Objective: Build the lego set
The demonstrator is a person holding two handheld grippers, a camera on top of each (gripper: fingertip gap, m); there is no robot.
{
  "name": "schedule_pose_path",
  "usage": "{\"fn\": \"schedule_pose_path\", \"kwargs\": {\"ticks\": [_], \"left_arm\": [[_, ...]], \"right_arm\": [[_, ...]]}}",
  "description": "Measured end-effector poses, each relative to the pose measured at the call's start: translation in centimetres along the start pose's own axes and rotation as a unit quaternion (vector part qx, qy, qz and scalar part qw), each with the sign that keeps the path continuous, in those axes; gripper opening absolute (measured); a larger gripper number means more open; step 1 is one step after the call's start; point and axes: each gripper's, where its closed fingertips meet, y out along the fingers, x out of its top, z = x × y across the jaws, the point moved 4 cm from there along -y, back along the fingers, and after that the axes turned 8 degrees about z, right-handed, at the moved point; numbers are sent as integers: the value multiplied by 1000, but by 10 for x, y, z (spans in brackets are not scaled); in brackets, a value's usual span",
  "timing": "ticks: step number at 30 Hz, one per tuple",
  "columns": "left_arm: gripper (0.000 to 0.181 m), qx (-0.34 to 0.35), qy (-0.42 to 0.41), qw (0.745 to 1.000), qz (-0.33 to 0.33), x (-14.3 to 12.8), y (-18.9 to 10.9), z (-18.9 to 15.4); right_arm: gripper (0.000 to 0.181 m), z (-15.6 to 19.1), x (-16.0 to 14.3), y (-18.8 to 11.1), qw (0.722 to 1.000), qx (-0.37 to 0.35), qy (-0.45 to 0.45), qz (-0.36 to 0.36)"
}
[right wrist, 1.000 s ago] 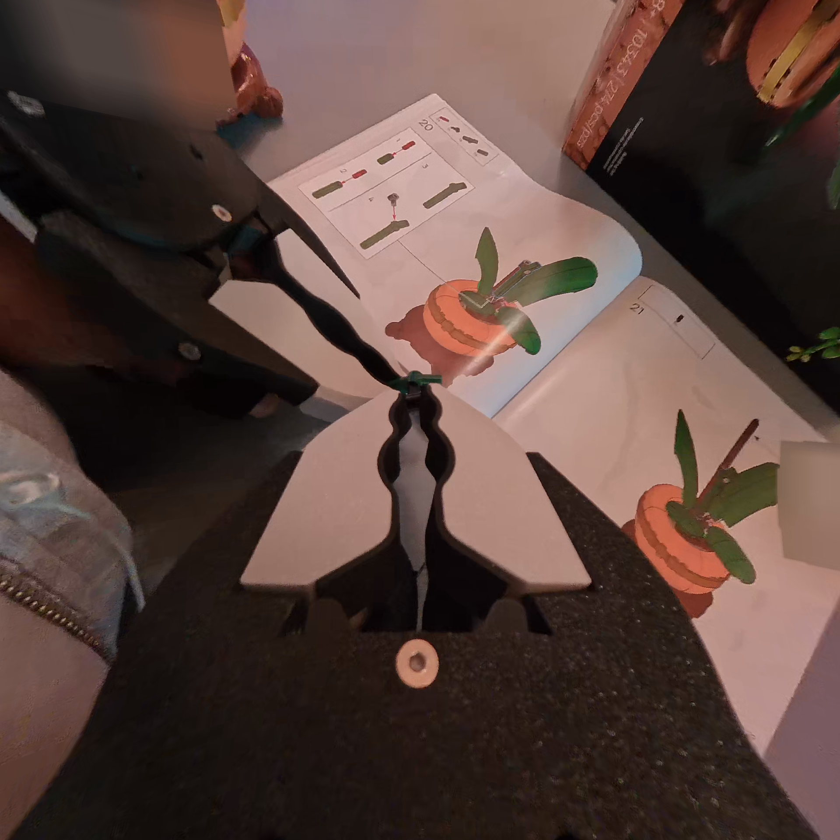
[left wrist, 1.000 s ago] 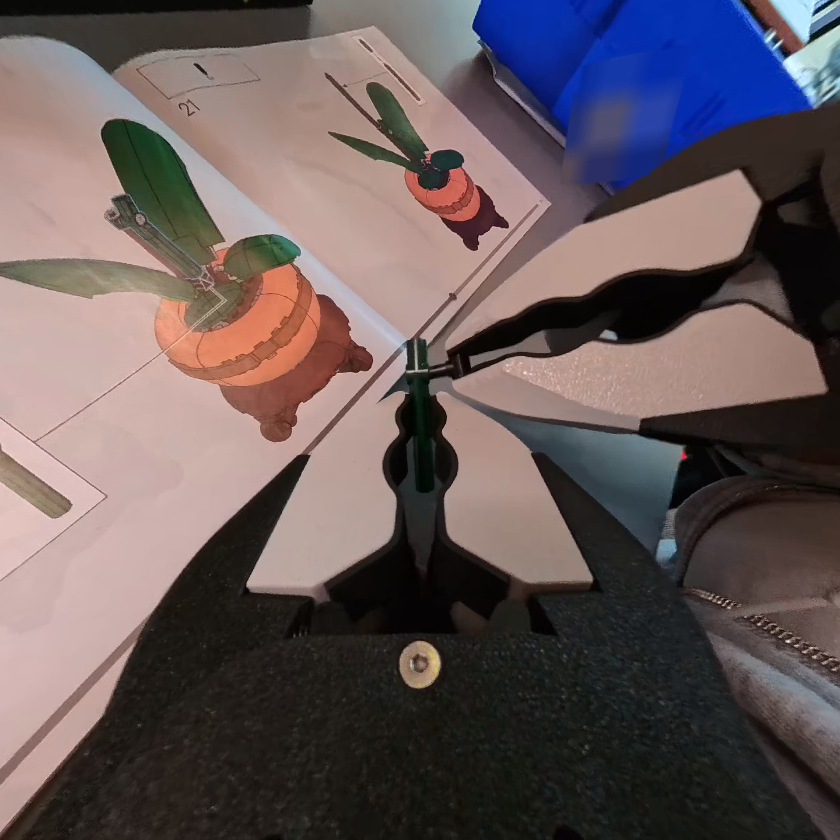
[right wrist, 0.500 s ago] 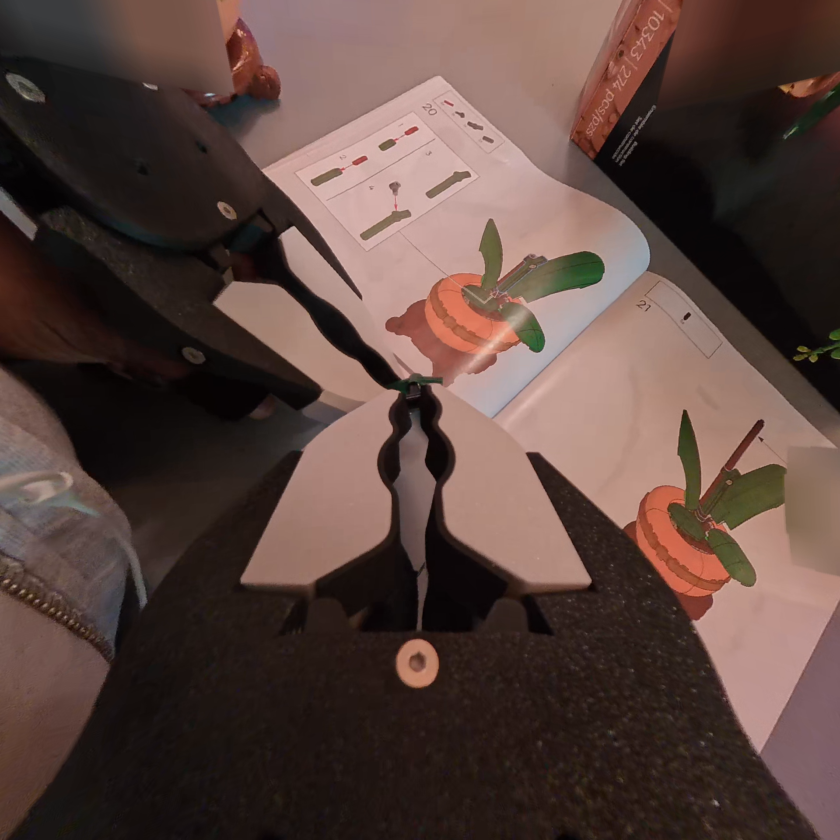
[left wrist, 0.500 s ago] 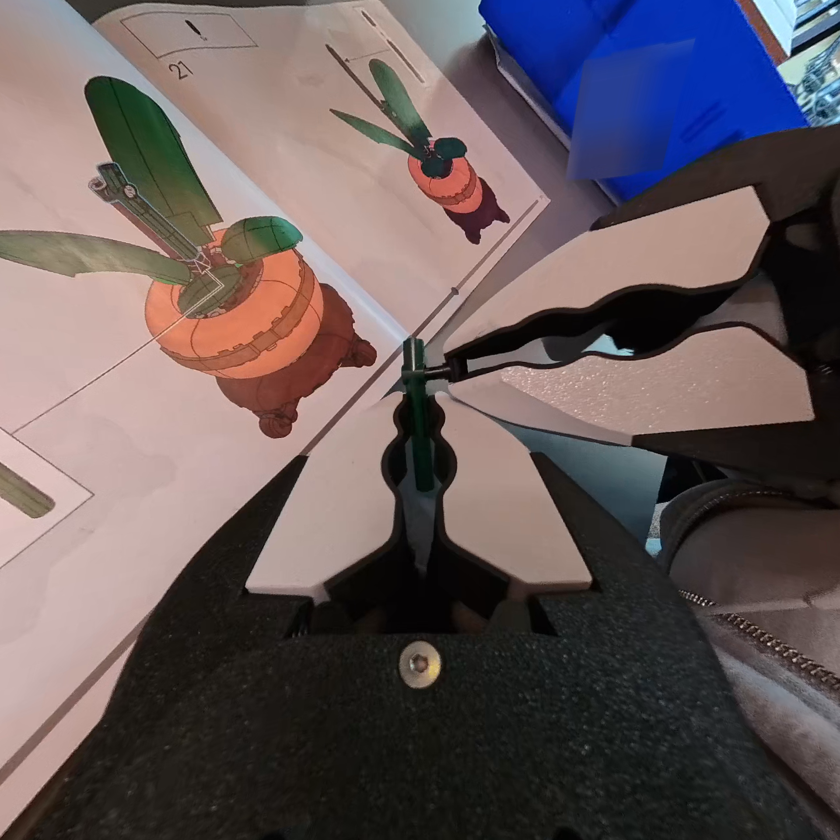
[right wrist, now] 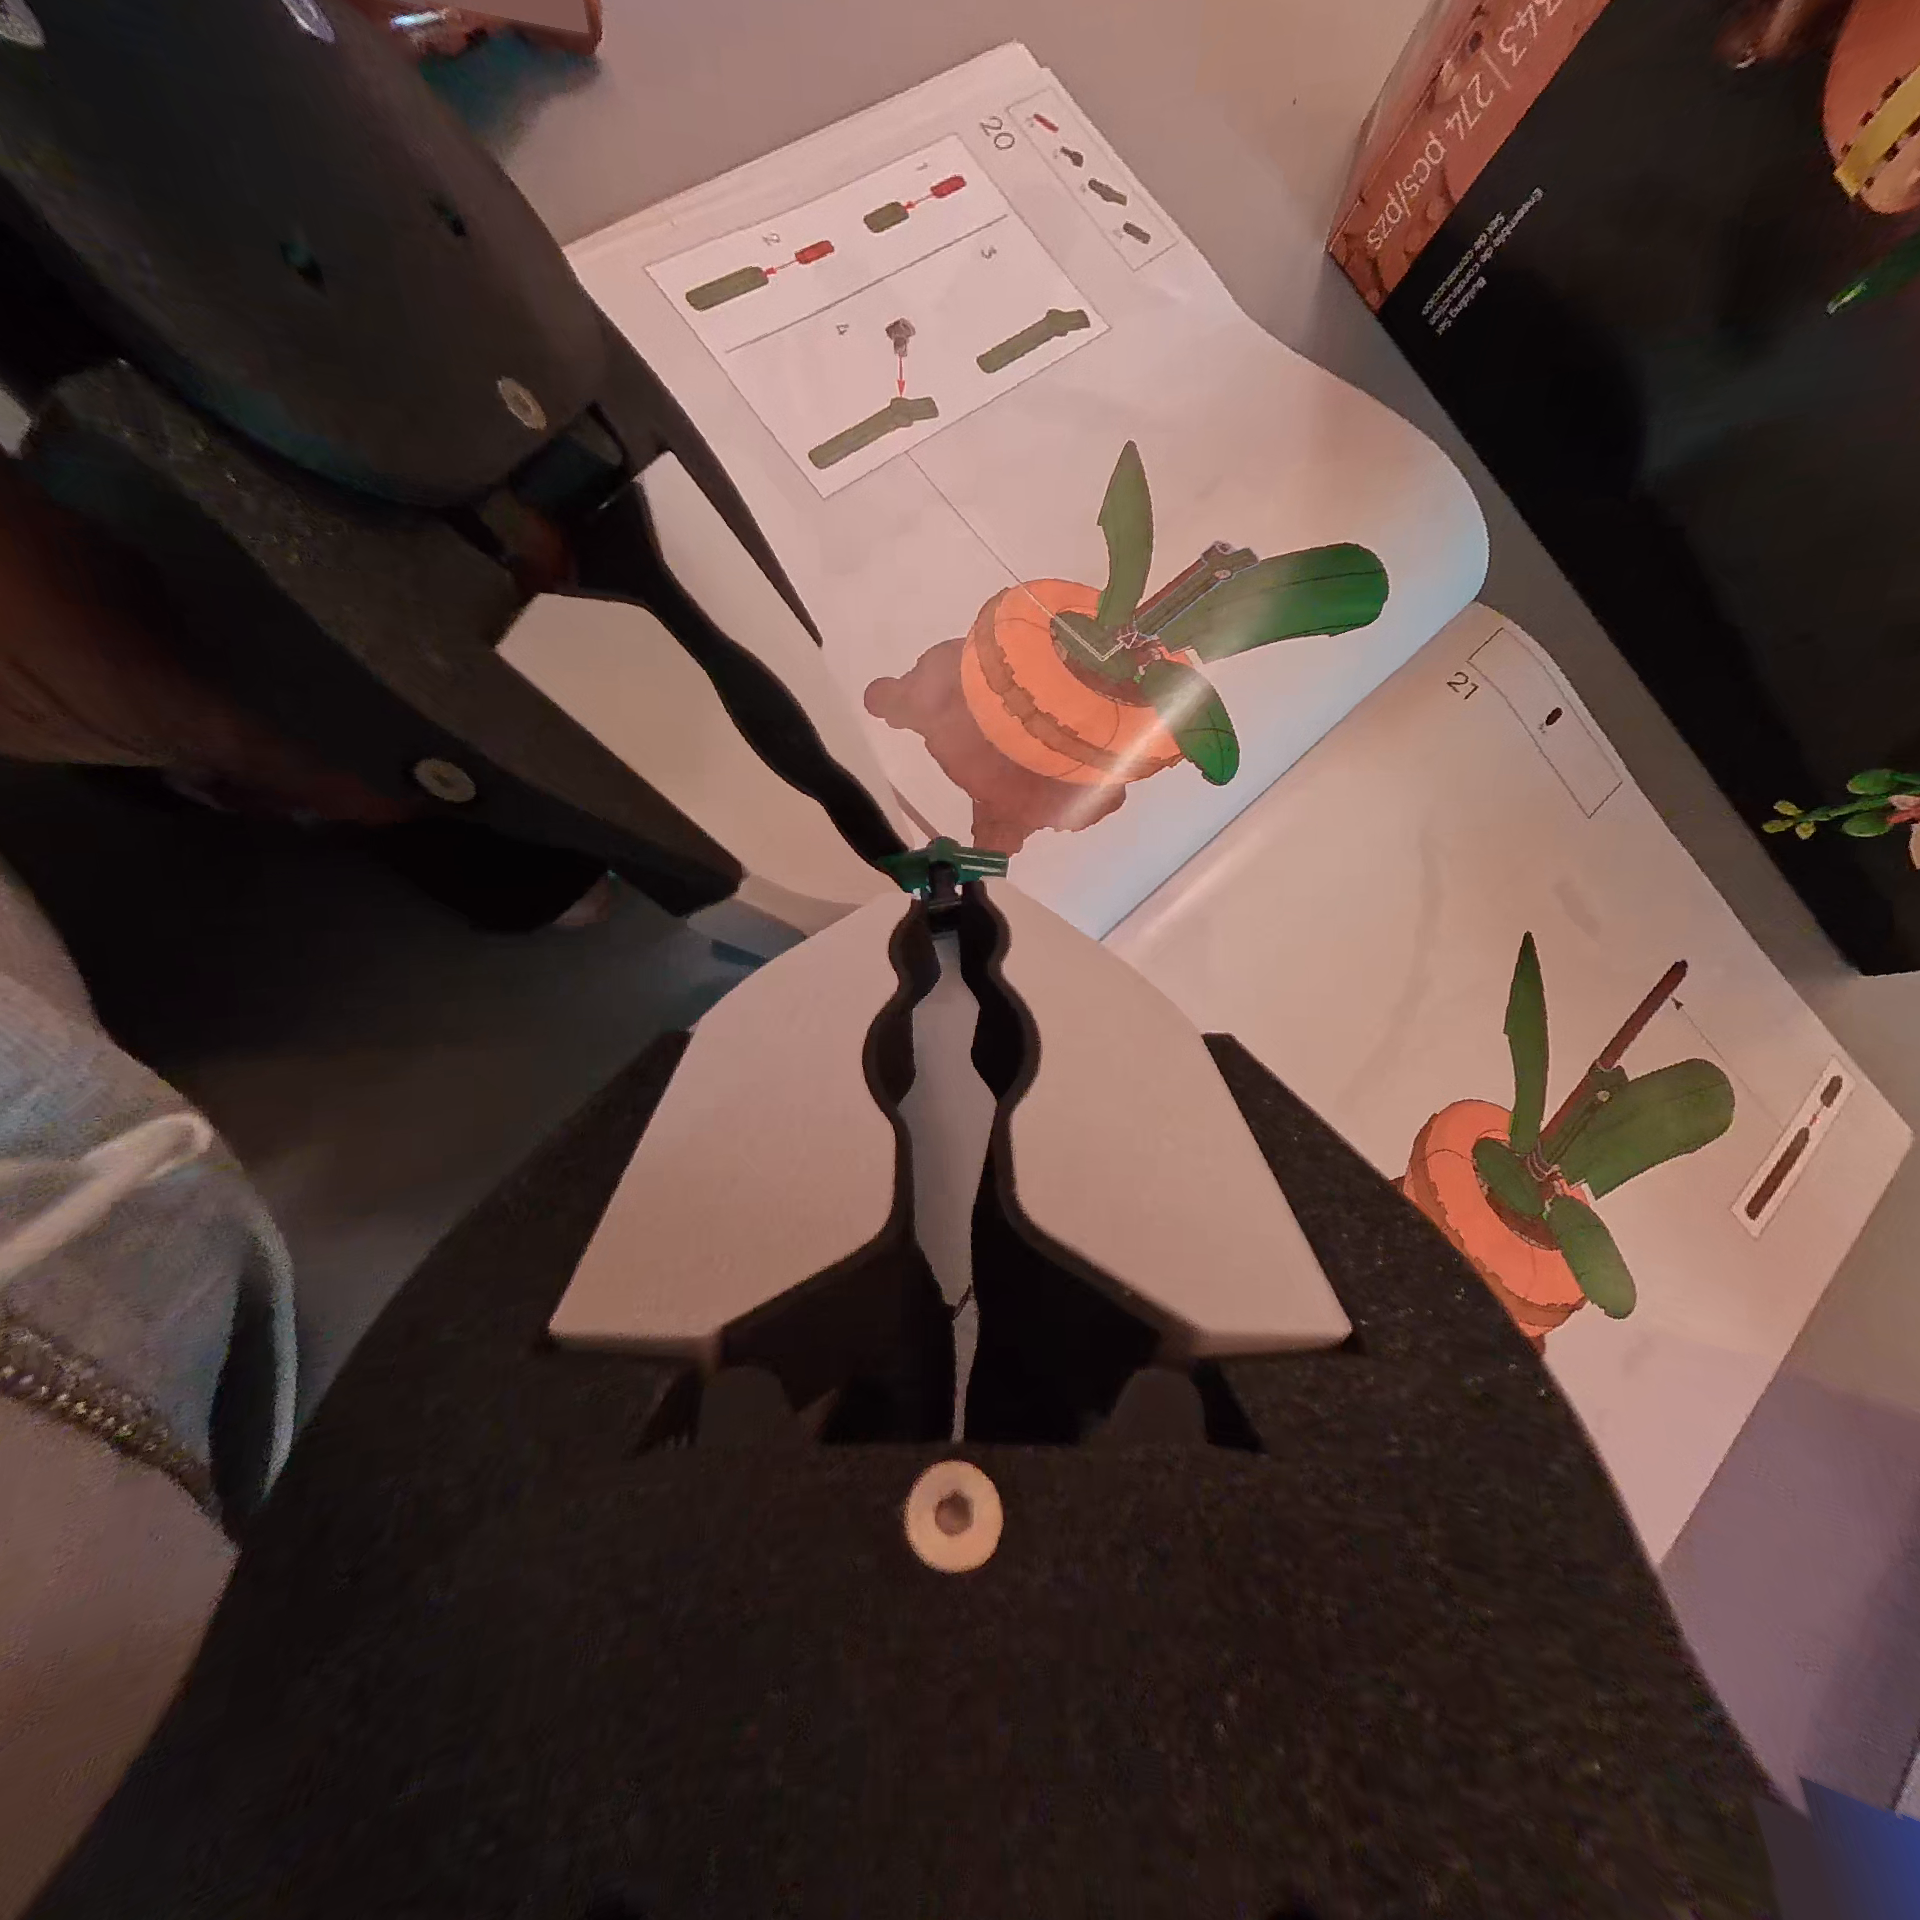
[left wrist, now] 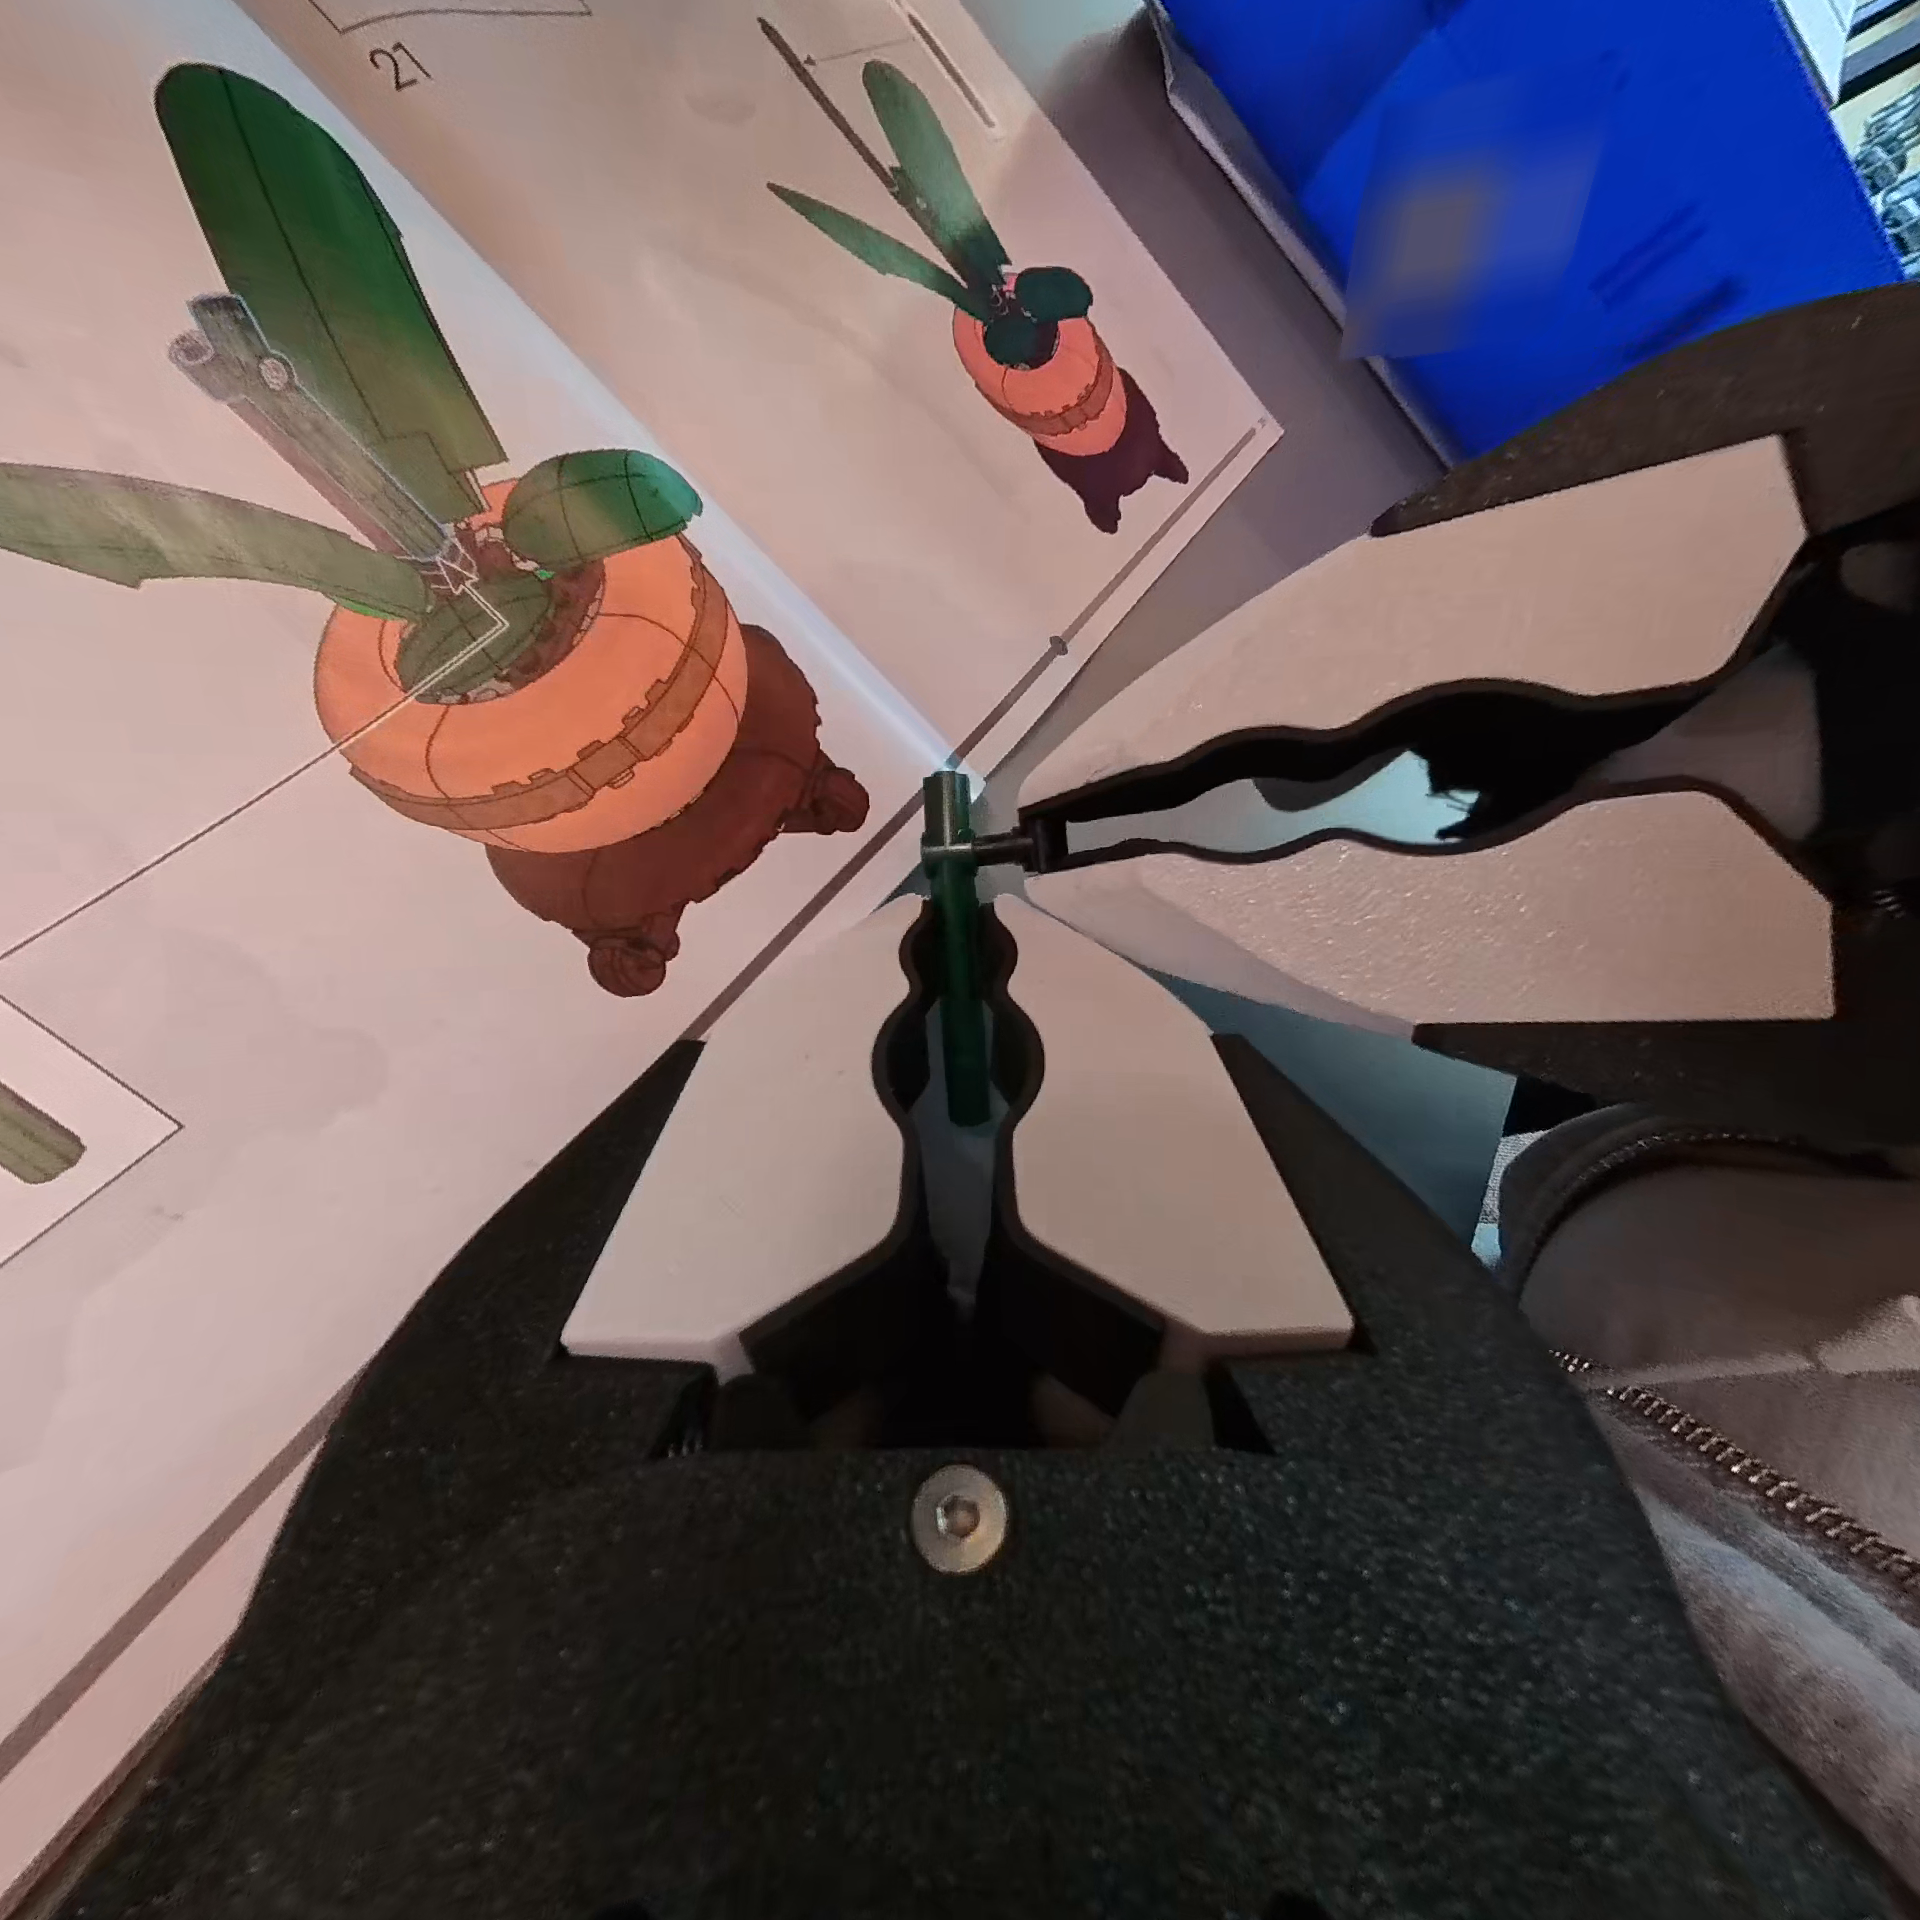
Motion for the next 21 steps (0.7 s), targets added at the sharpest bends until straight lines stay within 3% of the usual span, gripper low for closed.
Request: {"fn": "schedule_pose_path", "kwargs": {"ticks": [8,15,21], "left_arm": [[6,39,43,998,3,-1,1,-3],[5,65,115,991,21,-3,4,-10],[6,29,71,997,20,-1,4,-6]], "right_arm": [[5,-1,0,-1,999,9,-23,38],[6,3,9,0,999,43,-11,23],[6,0,4,-3,999,42,-1,22]]}}
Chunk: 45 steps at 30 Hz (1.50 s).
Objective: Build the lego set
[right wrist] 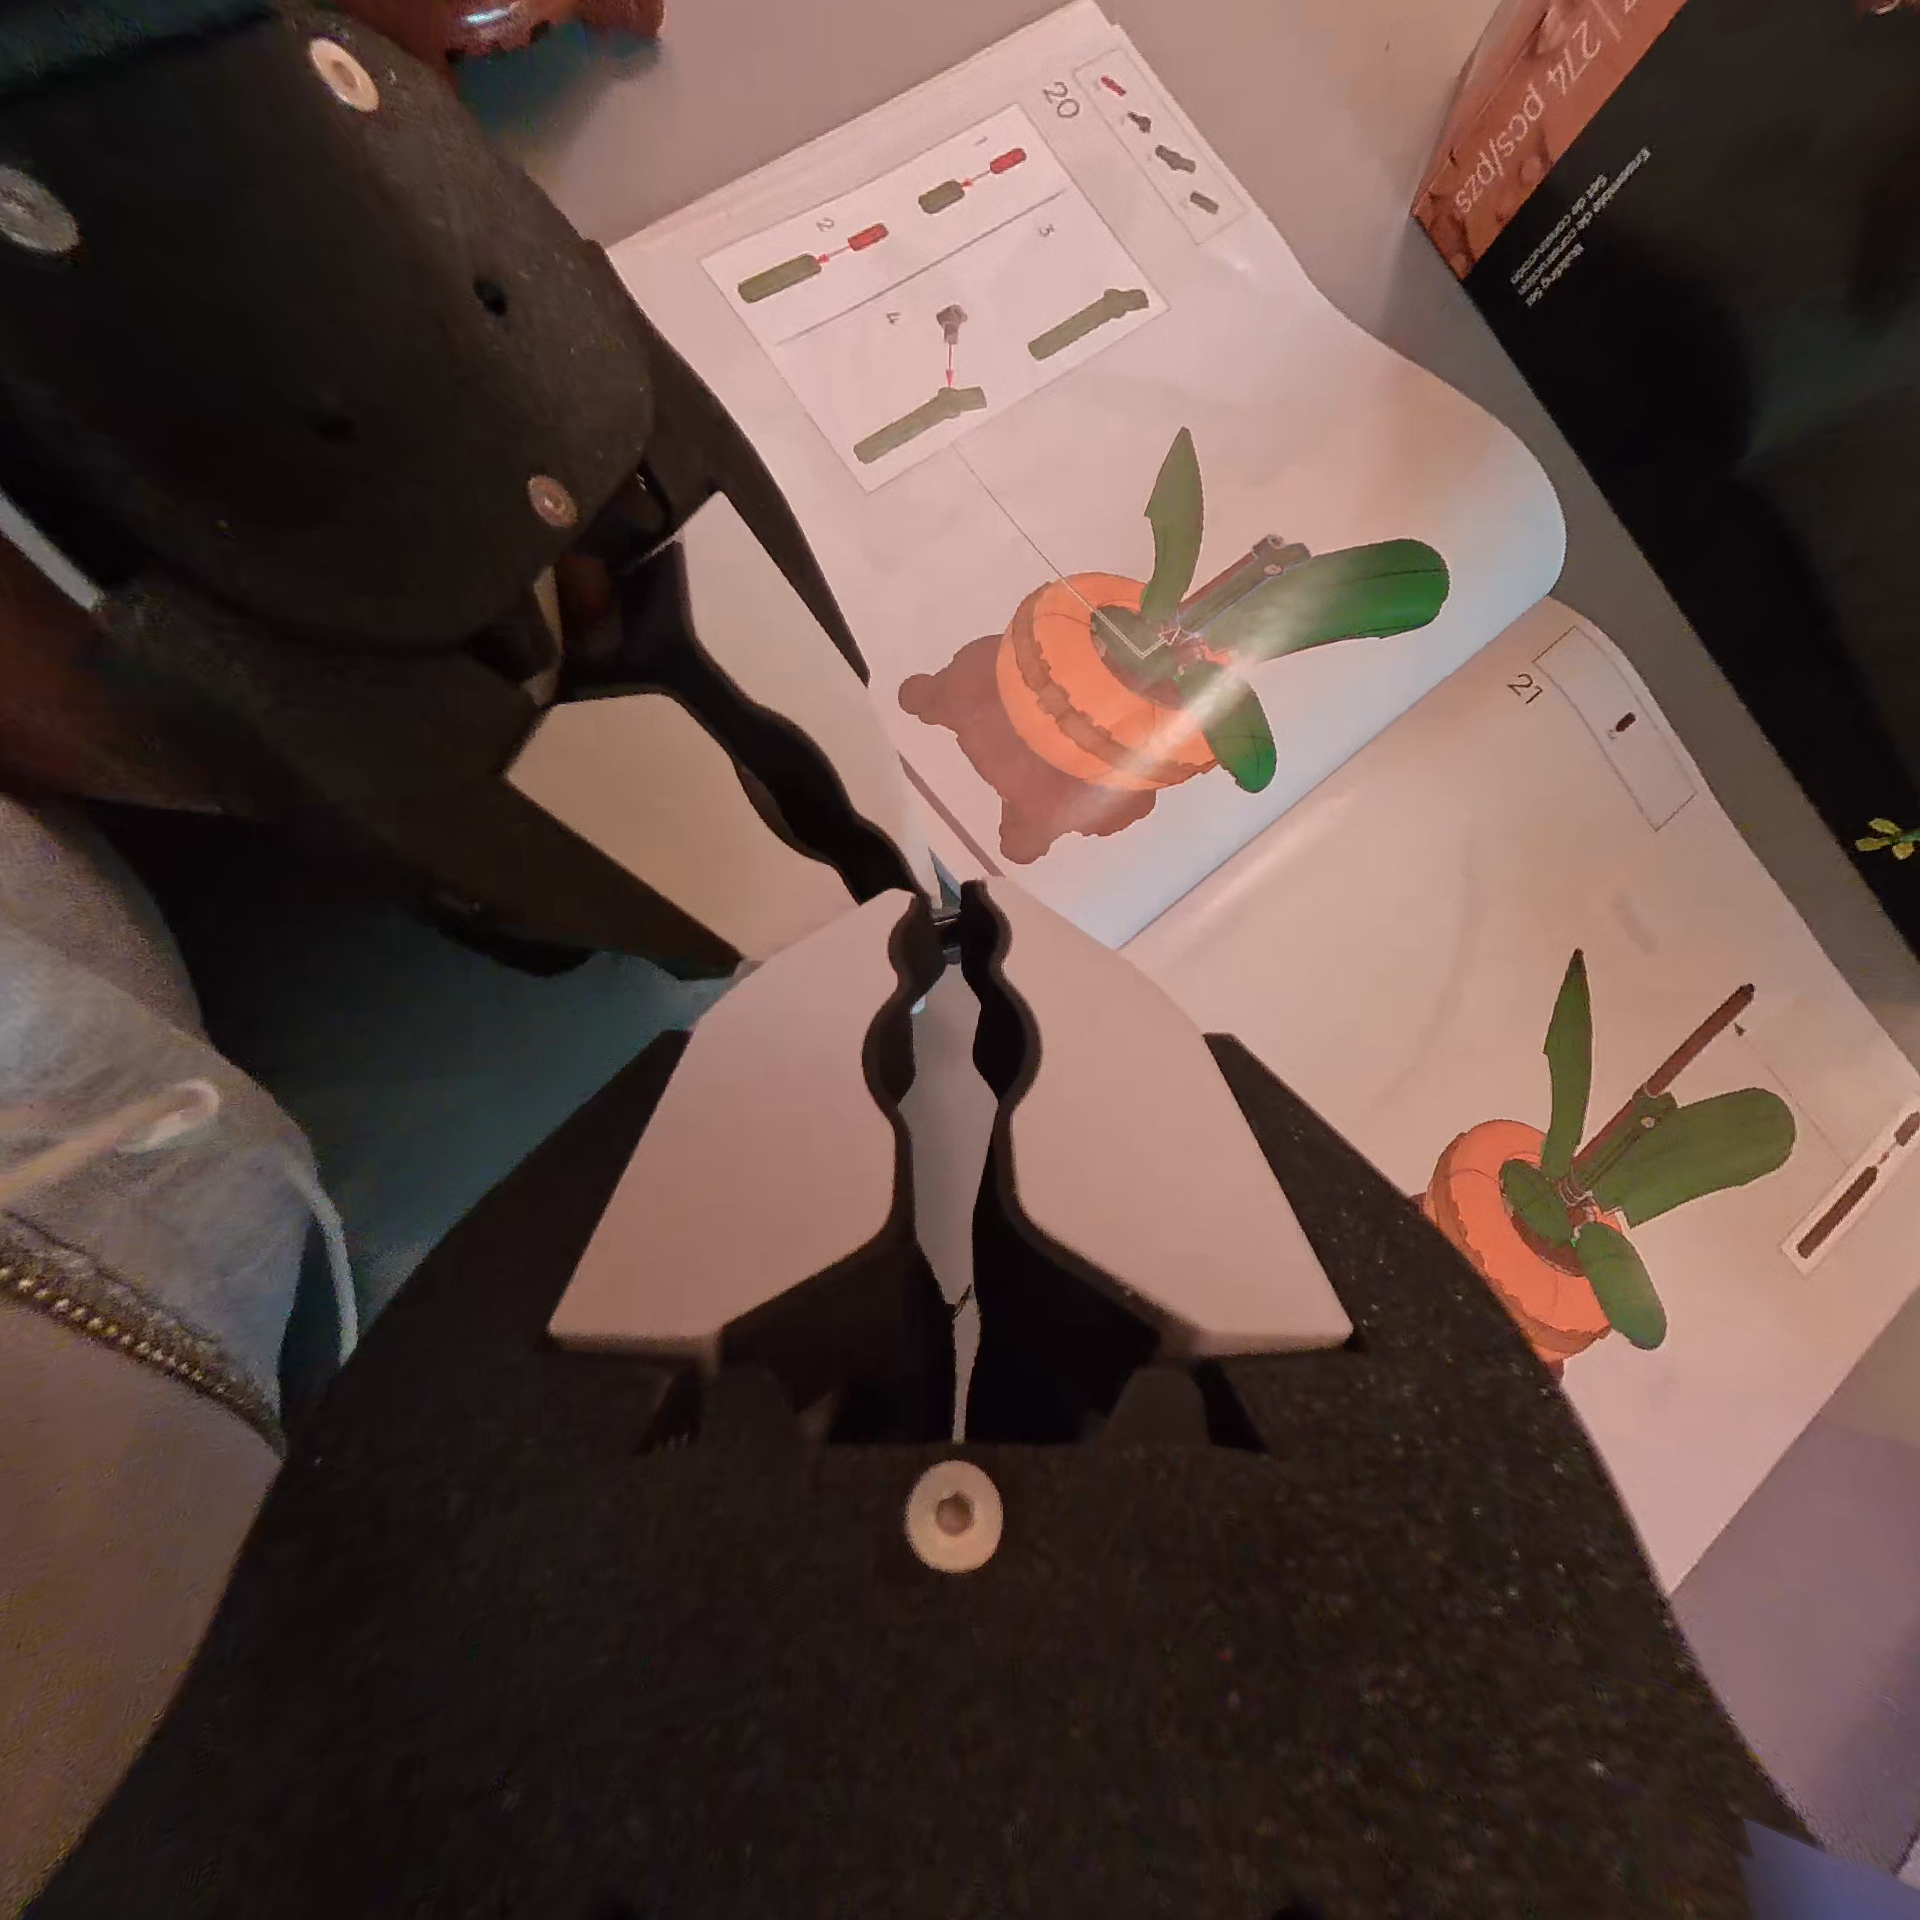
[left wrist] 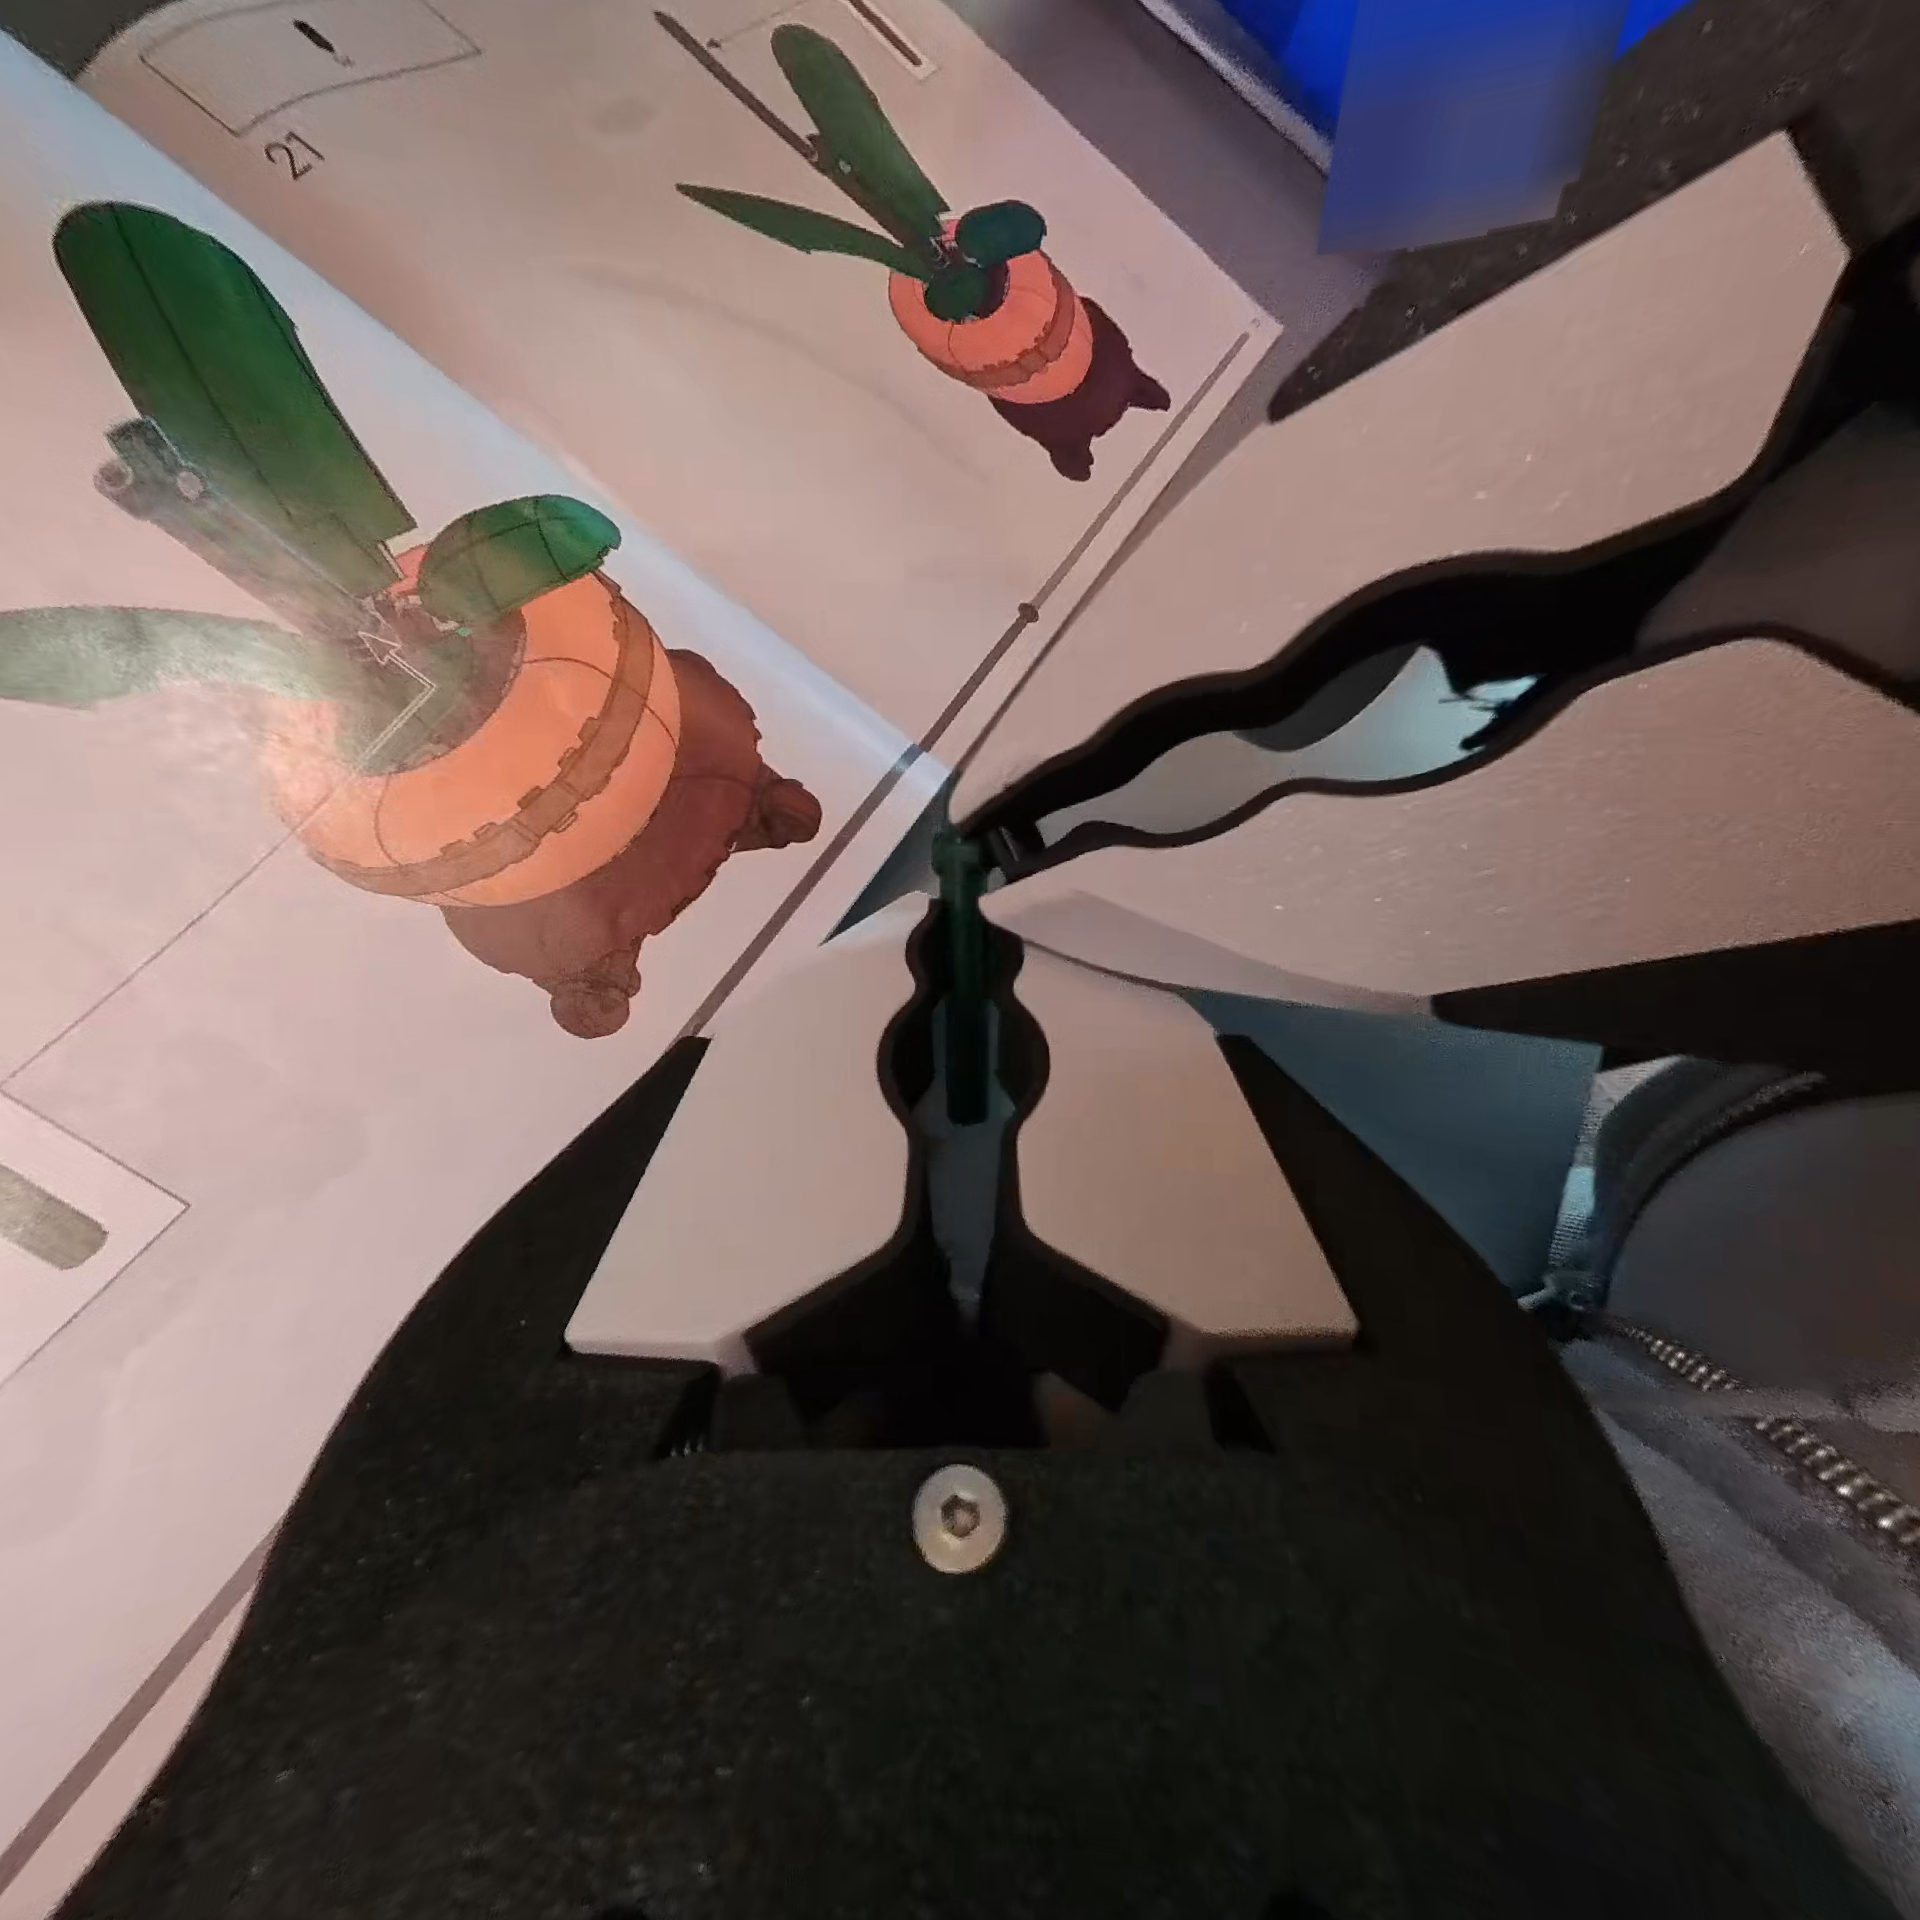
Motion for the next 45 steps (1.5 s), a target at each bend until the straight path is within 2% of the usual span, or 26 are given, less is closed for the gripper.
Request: {"fn": "schedule_pose_path", "kwargs": {"ticks": [9,16,19,31,45], "left_arm": [[5,-48,-3,999,16,5,4,-1],[7,-82,-31,996,16,5,4,0],[7,-111,-57,992,18,6,3,2],[6,-147,-96,984,8,9,1,4],[5,-185,-127,974,11,10,0,6]], "right_arm": [[6,-7,-14,-3,998,21,54,-31],[6,-8,-14,-4,984,42,112,-130],[5,-8,-18,-1,981,47,127,-141],[6,-7,-11,-2,988,-26,60,-141],[6,-9,-12,1,982,-14,74,-171]]}}
